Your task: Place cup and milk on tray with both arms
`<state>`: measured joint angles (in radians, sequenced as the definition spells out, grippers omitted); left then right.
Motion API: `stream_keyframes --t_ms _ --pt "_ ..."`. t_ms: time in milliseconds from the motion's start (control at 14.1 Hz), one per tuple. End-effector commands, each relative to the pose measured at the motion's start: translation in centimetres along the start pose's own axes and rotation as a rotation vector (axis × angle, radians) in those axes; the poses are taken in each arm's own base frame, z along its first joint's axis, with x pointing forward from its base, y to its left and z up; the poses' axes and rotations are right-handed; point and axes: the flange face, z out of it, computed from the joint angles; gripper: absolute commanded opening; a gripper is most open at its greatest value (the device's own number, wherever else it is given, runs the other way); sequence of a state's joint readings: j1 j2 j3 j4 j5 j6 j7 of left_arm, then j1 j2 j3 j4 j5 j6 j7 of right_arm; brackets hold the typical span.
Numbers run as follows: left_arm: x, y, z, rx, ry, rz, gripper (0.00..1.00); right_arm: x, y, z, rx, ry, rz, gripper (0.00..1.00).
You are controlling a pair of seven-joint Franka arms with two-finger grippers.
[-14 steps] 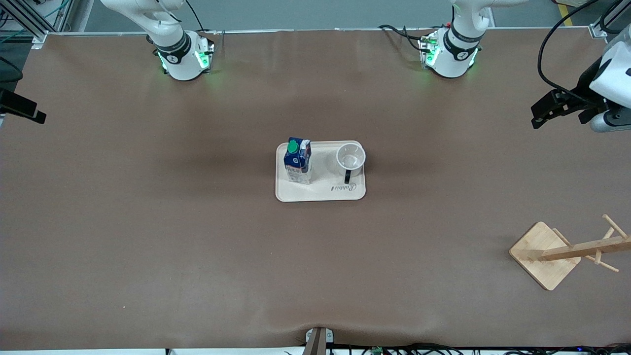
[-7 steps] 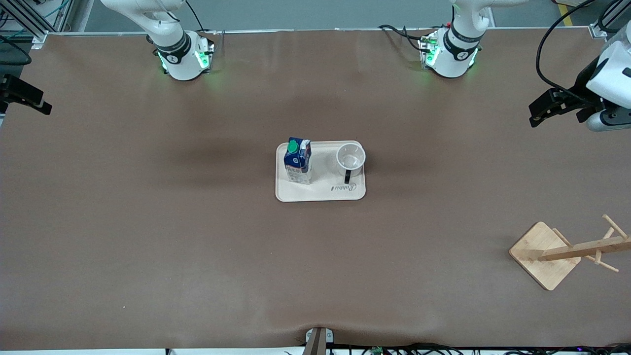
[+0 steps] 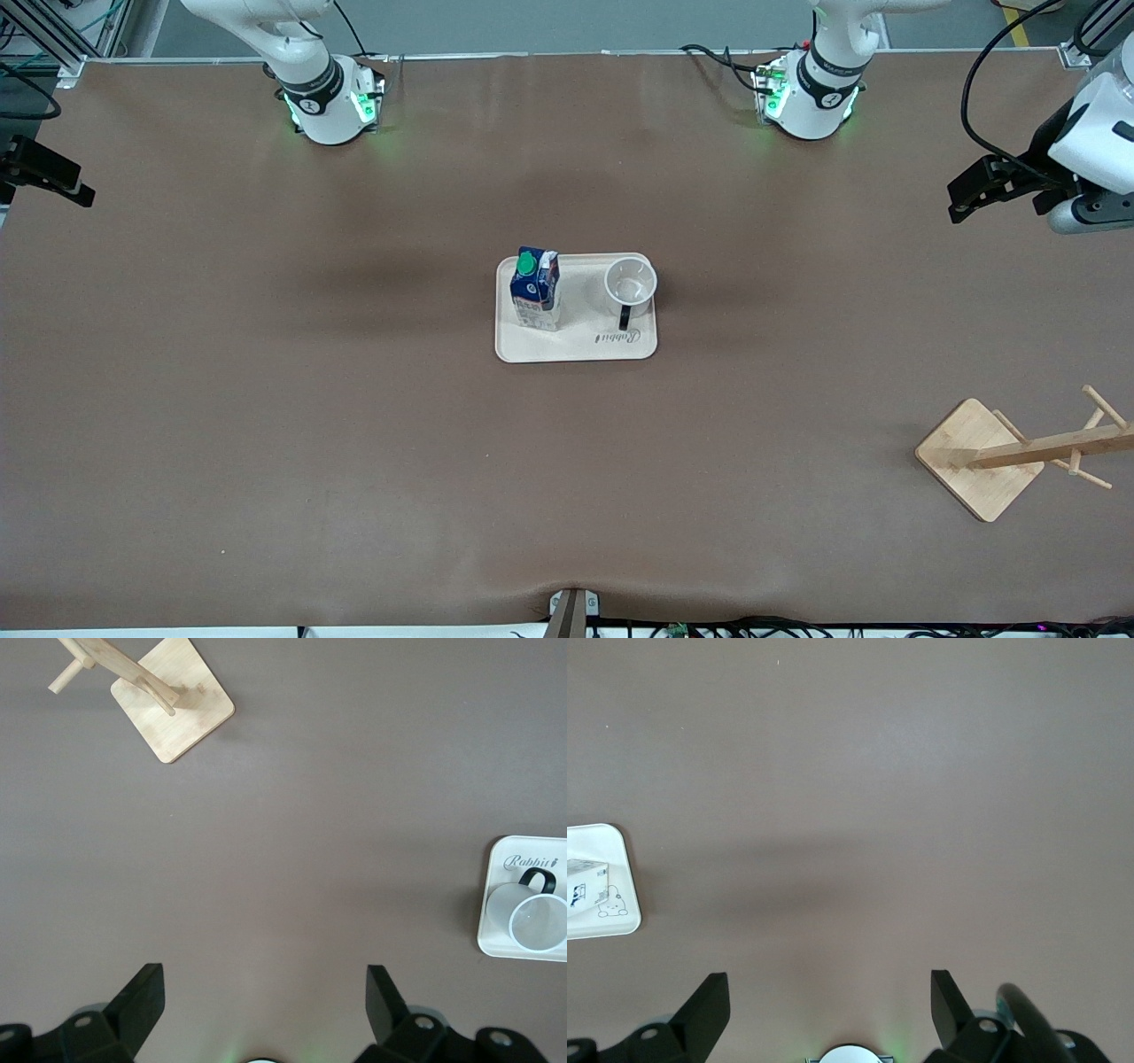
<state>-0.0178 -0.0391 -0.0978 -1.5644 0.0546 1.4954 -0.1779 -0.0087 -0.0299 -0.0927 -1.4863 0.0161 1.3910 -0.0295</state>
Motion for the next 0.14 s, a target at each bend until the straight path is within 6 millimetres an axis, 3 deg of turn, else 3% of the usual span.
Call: stream_keyframes --t_ms 0,71 --pt "-0.22 0.23 -0.3 -0.006 -0.009 0.006 1.0 -0.17 -0.1 0.24 -0.017 0.002 -0.017 1.0" --pt "-0.2 0.4 -0.23 -0.005 -0.011 0.006 1.0 -0.08 -0.02 0.49 -0.017 -0.006 -0.015 1.0"
